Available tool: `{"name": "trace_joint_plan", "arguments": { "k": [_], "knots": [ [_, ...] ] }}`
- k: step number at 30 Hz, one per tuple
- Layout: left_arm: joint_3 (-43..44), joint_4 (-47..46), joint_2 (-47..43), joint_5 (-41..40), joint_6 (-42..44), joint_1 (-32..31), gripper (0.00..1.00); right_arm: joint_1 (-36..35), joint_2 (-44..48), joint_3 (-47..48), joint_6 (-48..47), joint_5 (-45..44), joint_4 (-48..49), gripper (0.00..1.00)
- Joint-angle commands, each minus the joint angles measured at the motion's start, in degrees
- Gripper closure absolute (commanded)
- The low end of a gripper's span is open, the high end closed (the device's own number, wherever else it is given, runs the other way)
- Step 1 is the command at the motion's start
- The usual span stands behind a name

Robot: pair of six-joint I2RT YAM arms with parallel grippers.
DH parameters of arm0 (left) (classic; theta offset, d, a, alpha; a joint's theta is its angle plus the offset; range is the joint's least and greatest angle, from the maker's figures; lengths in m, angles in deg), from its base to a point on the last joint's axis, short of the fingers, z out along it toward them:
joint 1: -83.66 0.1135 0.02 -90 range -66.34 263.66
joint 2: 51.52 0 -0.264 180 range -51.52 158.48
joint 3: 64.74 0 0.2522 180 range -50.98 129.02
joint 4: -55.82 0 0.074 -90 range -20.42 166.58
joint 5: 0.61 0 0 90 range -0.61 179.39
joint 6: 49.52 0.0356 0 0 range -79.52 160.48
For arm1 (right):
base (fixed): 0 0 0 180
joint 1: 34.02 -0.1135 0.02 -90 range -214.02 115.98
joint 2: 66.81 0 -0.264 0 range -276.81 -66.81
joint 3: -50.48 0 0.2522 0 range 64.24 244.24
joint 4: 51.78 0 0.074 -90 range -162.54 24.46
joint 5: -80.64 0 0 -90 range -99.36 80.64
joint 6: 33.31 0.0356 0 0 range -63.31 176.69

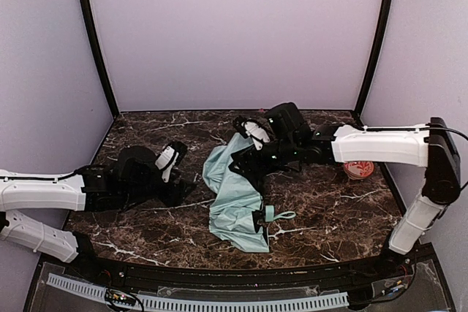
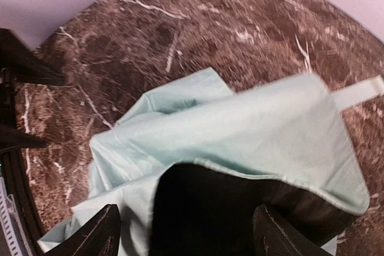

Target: Put away the umbrella

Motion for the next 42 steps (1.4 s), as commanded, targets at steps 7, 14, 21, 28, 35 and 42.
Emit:
{"name": "trace_joint_plan", "arguments": {
  "k": [7, 14, 21, 28, 35, 42],
  "knots": [
    [5.59, -6.72, 3.02, 8.25, 11.78, -5.67, 0.36, 3.97, -16.98, 4.87, 7.61, 3.06, -0.5, 0.26],
    [10.93, -8.57, 13.26, 17.08, 20.03, -5.82, 0.32, 5.74, -24.45, 6.24, 10.01, 8.36, -1.7, 0.3],
    [15.63, -2.94, 18.34, 21.91, 27.4, -5.85, 0.29, 5.83, -27.22, 8.93, 10.24, 9.06, -5.05, 0.32],
    [13.82, -4.17, 18.74, 26.54, 27.19, -5.76, 0.26, 5.97, -25.87, 12.21, 8.76, 7.21, -8.36, 0.32],
    [13.96, -2.83, 18.34, 28.29, 24.61, -4.71, 0.26, 7.72, -22.9, 16.47, 8.4, 11.43, -8.34, 0.31],
    [12.0, -2.2, 15.93, 27.53, 25.44, -4.23, 0.26, 8.2, -18.5, 18.45, 5.94, 9.8, -13.44, 0.3]
  ]
}}
